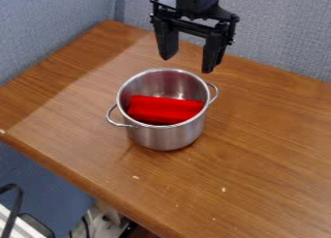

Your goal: Move the red object from the metal pot to the table

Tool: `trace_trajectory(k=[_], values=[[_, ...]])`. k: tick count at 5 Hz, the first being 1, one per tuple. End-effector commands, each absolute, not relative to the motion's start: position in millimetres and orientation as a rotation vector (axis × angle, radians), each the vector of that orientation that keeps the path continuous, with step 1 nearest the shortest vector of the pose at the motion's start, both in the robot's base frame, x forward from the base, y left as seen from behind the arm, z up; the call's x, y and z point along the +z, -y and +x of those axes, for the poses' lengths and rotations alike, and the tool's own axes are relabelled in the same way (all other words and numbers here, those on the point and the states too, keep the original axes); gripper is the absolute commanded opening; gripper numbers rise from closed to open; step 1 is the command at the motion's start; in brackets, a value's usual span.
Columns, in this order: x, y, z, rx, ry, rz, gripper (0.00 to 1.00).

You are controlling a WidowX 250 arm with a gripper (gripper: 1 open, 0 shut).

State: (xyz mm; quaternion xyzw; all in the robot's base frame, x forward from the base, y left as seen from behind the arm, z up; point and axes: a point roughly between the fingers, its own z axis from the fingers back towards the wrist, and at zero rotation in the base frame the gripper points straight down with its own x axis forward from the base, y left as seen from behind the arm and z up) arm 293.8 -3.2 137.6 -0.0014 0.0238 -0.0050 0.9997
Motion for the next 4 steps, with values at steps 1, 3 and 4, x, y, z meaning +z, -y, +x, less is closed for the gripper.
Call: trace_trajectory(k=[1, 3, 4], values=[[134.7, -1.7, 293.1, -0.012, -0.066, 0.0, 1.0], [124.1, 7.7, 288.1, -0.097, -0.1, 0.012, 1.0], [127.1, 0.9, 281.4, -0.285, -0.098, 0.046, 1.0]])
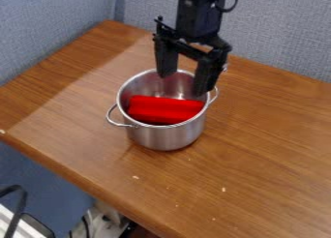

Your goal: Move the red object from the metal pot to the table

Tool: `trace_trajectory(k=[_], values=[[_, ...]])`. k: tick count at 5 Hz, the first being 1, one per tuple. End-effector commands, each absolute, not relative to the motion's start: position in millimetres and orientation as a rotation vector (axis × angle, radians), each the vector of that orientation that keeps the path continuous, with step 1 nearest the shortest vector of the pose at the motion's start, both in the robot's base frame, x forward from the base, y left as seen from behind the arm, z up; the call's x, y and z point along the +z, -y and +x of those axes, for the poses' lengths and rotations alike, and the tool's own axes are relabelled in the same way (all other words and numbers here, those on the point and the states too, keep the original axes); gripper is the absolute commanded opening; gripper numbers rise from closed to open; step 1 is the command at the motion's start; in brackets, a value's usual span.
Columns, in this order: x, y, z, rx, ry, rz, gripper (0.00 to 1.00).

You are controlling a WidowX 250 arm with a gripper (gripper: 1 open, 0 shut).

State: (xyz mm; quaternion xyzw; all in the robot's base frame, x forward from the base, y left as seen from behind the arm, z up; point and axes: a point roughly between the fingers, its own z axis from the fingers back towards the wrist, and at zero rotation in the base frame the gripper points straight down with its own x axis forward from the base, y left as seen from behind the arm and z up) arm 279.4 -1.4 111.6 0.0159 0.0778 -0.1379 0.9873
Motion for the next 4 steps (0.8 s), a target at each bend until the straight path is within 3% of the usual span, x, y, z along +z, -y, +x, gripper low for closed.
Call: trace_trajectory(k=[1, 4], values=[[126.9, -5.8, 276.9, -0.374, -0.096, 0.073, 1.0], [120.8, -40.3, 274.8, -0.32, -0.142, 0.13, 1.0]])
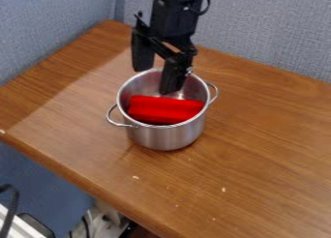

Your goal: Move the red object from the metal pot to the table

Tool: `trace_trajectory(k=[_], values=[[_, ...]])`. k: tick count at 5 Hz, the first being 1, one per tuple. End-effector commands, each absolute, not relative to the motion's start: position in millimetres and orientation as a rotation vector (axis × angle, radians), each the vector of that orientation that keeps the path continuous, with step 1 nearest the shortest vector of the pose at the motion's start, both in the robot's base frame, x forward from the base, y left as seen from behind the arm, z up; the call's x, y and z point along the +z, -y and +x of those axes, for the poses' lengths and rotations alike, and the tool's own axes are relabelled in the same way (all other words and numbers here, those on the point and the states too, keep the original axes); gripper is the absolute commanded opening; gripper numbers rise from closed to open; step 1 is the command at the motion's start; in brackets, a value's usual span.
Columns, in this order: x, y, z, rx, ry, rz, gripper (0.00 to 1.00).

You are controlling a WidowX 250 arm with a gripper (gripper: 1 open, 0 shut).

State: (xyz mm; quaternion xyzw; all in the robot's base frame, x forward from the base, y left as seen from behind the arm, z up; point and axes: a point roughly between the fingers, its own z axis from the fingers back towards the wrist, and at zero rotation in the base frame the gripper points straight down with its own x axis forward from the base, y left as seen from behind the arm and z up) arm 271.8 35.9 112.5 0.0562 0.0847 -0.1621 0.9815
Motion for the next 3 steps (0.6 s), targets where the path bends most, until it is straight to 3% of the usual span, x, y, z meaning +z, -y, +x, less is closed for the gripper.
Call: trace_trajectory(k=[1, 3], values=[[112.5, -59.2, 273.7, -0.284, -0.154, 0.133, 1.0], [99.0, -80.3, 276.9, -0.266, -0.159, 0.13, 1.0]])
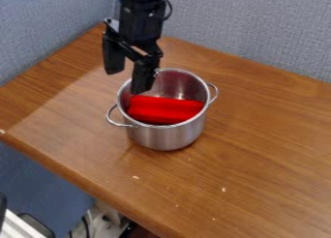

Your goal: Move the red object from the metal pot to the table

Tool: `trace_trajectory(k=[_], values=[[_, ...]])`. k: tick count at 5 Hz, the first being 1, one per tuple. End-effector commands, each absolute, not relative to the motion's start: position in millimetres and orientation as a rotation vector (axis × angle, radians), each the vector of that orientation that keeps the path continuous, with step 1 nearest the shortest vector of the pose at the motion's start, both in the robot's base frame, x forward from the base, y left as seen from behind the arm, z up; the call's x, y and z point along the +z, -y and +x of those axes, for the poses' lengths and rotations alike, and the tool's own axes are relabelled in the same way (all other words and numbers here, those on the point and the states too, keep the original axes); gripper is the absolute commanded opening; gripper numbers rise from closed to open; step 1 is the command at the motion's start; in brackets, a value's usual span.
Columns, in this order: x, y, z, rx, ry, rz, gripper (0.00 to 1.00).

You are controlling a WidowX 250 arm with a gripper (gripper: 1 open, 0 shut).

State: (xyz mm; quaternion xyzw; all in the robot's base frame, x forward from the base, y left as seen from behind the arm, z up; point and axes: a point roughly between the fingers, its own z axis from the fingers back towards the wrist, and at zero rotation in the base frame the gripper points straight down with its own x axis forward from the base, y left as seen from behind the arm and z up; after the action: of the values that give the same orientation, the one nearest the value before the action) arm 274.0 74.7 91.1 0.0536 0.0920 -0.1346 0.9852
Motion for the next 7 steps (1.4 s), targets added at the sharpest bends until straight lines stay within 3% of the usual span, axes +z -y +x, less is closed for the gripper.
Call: trace_trajectory(k=[1, 2, 3, 4, 5, 6, 7], values=[[95.3, -81.2, 282.4, -0.285, -0.151, 0.141, 1.0], [96.2, -81.0, 279.0, -0.273, -0.151, 0.145, 0.0], [100.2, -80.7, 274.0, -0.26, -0.154, 0.152, 0.0], [101.3, -77.0, 271.6, -0.254, -0.149, 0.156, 1.0], [103.0, -73.8, 269.2, -0.238, -0.149, 0.154, 1.0], [101.4, -72.5, 267.4, -0.223, -0.15, 0.159, 0.0], [97.2, -61.8, 268.0, -0.21, -0.149, 0.164, 0.0]])
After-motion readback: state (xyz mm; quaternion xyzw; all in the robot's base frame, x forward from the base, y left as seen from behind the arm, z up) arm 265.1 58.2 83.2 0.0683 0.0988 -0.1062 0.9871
